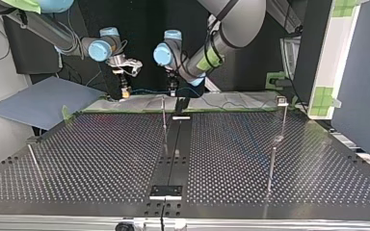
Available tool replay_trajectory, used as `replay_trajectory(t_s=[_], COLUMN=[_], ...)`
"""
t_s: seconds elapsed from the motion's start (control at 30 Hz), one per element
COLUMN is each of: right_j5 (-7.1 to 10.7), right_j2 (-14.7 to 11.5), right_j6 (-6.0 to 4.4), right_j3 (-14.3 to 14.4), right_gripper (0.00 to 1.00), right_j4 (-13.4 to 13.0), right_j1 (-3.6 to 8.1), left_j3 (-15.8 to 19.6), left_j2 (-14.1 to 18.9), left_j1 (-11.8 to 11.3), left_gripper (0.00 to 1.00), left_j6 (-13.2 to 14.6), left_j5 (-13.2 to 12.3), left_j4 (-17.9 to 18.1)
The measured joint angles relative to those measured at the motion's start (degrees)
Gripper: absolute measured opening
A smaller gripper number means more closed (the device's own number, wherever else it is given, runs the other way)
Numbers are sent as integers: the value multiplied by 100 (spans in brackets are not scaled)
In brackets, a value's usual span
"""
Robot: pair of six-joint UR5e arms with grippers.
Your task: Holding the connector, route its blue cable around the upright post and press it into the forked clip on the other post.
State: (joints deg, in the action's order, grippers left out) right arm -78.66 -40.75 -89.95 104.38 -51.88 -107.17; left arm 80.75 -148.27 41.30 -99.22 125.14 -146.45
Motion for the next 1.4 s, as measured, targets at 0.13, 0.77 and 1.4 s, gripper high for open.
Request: replay_trajectory(t_s=[0.13,0.77,1.4], right_j5=[-6,-186,-111], right_j2=[0,-14,-224], right_j6=[0,236,126], right_j3=[-3,-35,-17], right_gripper=[0,0,0], right_j4=[1,222,192], right_j1=[17,34,5], left_j3=[0,83,171], left_j2=[17,62,165], left_j1=[66,238,73], left_gripper=[5,5,5], left_j6=[-1,-11,-22], left_j5=[77,252,-54], left_j4=[-6,3,129])
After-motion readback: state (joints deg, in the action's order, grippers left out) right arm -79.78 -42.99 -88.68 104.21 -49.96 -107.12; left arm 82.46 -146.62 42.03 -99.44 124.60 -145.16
